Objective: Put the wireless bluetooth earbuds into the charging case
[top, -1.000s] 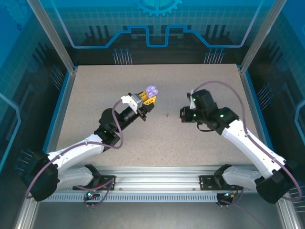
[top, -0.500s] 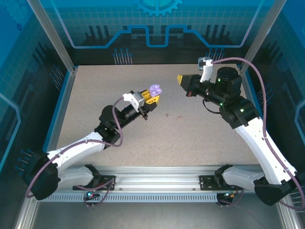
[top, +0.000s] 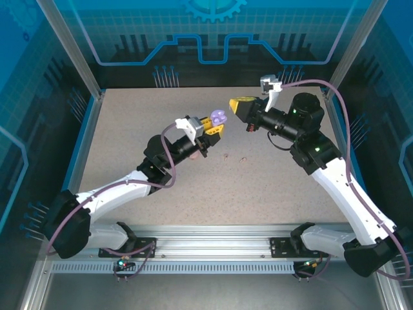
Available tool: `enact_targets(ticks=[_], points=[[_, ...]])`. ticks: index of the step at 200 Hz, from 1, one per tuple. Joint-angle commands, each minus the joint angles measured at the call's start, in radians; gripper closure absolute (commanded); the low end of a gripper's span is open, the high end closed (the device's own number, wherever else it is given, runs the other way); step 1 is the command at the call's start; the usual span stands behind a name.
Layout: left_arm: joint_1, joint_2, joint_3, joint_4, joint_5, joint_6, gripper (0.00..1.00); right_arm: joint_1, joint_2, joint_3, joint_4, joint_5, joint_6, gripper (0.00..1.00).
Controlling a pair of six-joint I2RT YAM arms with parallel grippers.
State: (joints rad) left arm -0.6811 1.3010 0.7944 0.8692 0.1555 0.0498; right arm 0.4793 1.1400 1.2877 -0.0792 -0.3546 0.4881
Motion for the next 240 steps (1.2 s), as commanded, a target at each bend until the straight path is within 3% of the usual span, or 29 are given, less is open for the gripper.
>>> enact_targets(ticks=[1, 240], points=[[0.007, 0.009, 0.047, 0.047, 0.024, -0.024, 1.00, 0.019, -0.001, -0.028, 0.087, -0.041, -0.011, 0.97], [0.008, 0.018, 0.062, 0.045, 0.006, -0.005, 1.00, 0.032, -0.024, -0.145, 0.017, -0.024, -0.041, 1.00]])
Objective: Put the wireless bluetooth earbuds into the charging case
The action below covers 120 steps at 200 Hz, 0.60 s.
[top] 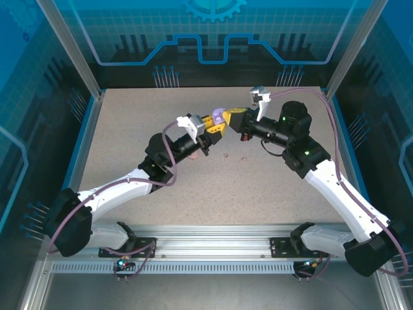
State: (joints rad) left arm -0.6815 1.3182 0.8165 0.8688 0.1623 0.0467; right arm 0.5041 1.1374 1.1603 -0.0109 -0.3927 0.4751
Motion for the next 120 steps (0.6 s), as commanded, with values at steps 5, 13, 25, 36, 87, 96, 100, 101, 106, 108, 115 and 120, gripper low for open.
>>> enact_targets(ticks=[5, 13, 25, 36, 87, 96, 100, 101, 106, 108, 115, 120], points=[[0.008, 0.000, 0.039, 0.045, -0.002, -0.002, 1.00, 0.006, -0.019, -0.017, -0.053, 0.013, -0.028, 1.00], [0.008, -0.001, 0.039, 0.046, -0.001, -0.002, 1.00, 0.005, -0.013, -0.013, -0.058, 0.006, -0.029, 1.00], [0.008, 0.001, 0.042, 0.045, 0.000, -0.006, 1.00, 0.004, 0.001, -0.005, -0.067, 0.001, -0.030, 0.99], [0.008, 0.002, 0.043, 0.046, 0.003, -0.007, 1.00, 0.005, 0.015, 0.006, -0.082, -0.002, -0.034, 0.99], [0.007, 0.003, 0.036, 0.040, 0.002, -0.012, 1.00, -0.003, 0.039, 0.047, -0.103, 0.040, -0.019, 0.74], [0.005, 0.003, 0.035, 0.040, 0.000, -0.013, 1.00, -0.005, 0.042, 0.056, -0.100, 0.042, -0.012, 0.73], [0.006, 0.003, 0.036, 0.039, 0.001, -0.013, 1.00, -0.006, 0.043, 0.060, -0.100, 0.040, -0.009, 0.72], [0.006, 0.003, 0.035, 0.040, 0.001, -0.013, 1.00, -0.007, 0.042, 0.062, -0.099, 0.040, -0.009, 0.72], [0.005, 0.003, 0.035, 0.039, 0.000, -0.014, 1.00, -0.008, 0.046, 0.068, -0.099, 0.040, -0.007, 0.72], [0.006, 0.003, 0.036, 0.040, 0.000, -0.016, 1.00, -0.008, 0.047, 0.071, -0.099, 0.040, -0.005, 0.71], [0.006, 0.004, 0.034, 0.041, 0.000, -0.017, 1.00, -0.009, 0.048, 0.080, -0.099, 0.039, -0.006, 0.66], [0.006, 0.006, 0.033, 0.042, 0.000, -0.019, 1.00, -0.009, 0.048, 0.086, -0.101, 0.037, -0.006, 0.63]])
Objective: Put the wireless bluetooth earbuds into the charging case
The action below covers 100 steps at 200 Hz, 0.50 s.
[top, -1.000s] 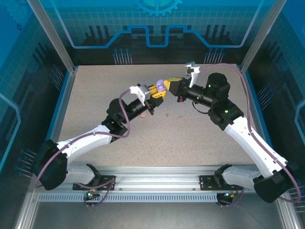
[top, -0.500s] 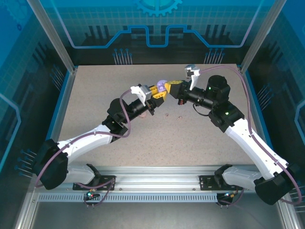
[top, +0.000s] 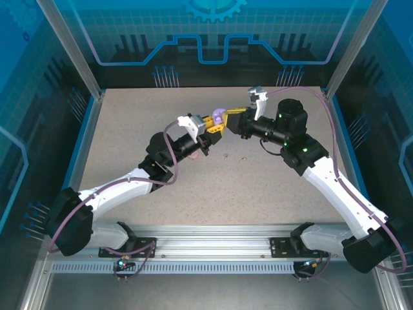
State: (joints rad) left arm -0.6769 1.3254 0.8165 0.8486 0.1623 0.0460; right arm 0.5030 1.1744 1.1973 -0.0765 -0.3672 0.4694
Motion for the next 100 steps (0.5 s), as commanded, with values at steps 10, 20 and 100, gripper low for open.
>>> enact_targets(ticks=[10, 20, 100], points=[[0.001, 0.001, 0.033, 0.063, -0.001, -0.021, 1.00, -0.008, 0.011, 0.062, -0.039, 0.010, -0.001, 0.56], [0.001, 0.003, 0.032, 0.066, -0.002, -0.023, 1.00, -0.009, 0.007, 0.073, -0.043, 0.012, -0.002, 0.46], [0.001, 0.009, -0.015, 0.021, 0.027, 0.018, 1.00, -0.050, 0.081, 0.342, -0.405, 0.110, -0.014, 0.29]])
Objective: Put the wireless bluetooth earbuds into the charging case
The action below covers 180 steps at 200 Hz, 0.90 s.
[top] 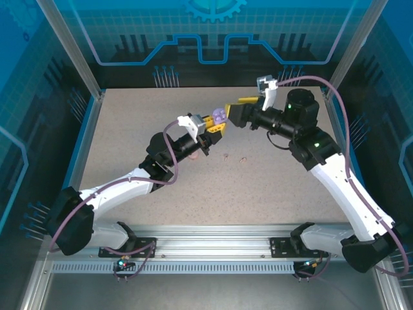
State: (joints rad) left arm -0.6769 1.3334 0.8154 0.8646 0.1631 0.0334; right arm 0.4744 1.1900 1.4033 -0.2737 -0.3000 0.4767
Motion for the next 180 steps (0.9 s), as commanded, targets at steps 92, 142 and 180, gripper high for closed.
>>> enact_targets(ticks=[92, 142, 180], points=[[-0.001, 0.027, -0.011, -0.073, 0.151, 0.052, 1.00, -0.032, 0.432, 0.483, -0.538, 0.175, -0.118, 0.32], [-0.001, 0.033, 0.000, -0.079, 0.106, 0.071, 1.00, -0.011, 0.424, 0.432, -0.564, 0.160, -0.130, 0.37], [0.002, 0.051, 0.016, -0.087, 0.057, 0.069, 1.00, 0.020, 0.340, 0.328, -0.564, 0.147, -0.135, 0.41]])
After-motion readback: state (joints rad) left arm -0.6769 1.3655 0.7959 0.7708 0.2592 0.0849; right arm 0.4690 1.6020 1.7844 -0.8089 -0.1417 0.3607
